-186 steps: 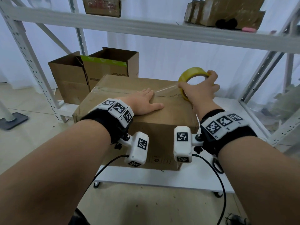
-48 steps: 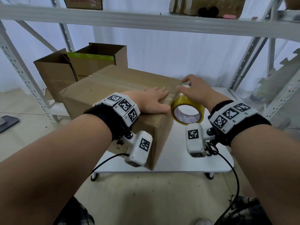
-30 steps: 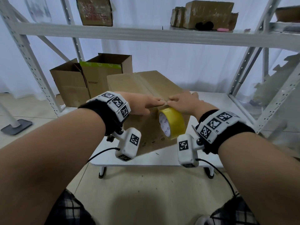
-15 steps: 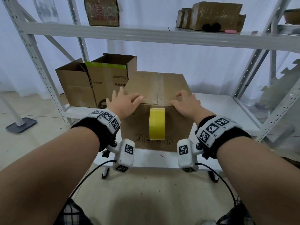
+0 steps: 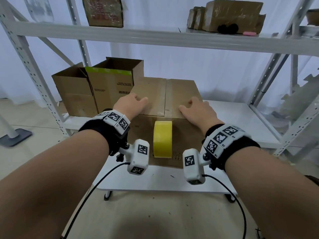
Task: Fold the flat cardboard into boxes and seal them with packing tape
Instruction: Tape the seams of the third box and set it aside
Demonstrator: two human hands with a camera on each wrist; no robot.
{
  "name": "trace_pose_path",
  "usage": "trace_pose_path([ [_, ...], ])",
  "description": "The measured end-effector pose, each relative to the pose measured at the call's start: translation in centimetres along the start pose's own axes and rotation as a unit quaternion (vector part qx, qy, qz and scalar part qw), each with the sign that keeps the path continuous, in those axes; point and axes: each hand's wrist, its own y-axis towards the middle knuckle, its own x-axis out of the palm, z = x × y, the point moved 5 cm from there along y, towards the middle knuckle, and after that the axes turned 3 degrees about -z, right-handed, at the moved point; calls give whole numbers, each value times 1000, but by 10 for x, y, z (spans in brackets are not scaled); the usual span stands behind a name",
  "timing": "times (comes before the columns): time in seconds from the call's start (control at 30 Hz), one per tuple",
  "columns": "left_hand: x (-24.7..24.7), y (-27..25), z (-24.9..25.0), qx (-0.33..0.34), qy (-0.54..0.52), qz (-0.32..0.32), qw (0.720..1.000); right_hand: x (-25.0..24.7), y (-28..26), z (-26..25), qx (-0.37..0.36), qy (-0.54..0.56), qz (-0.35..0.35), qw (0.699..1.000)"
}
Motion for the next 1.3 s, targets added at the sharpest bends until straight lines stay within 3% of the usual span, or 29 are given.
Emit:
trace_pose_path([
  [0.1,-1,11,0,-11,-24,-5,1000,1,12,-5,5,-2,-3,1000],
  [0.23,-9,24,-4,-10,-50,48,998,1,27,-7,13,41,-12,999],
  [0.47,1,19,-7,-39,101,56,993,16,31,-14,17,39,-14,999],
  [0.6,3,14,-7,-21,159,25,987,18,26,-22,16,-12,-34,999],
  [0.77,5,18,-1,1,210,-61,976,24,39,-26,8,-48,-70,996],
  [0.97,18,26,20,135,245,-161,947,25,41,-26,-5,-65,-72,995],
  [1.17,24,32,30,143,225,-198,943,16,49,-31,-26,-62,-81,994],
  [1.3,32,33,46,148,228,-211,939,19,54,-26,-11,-50,-51,997],
])
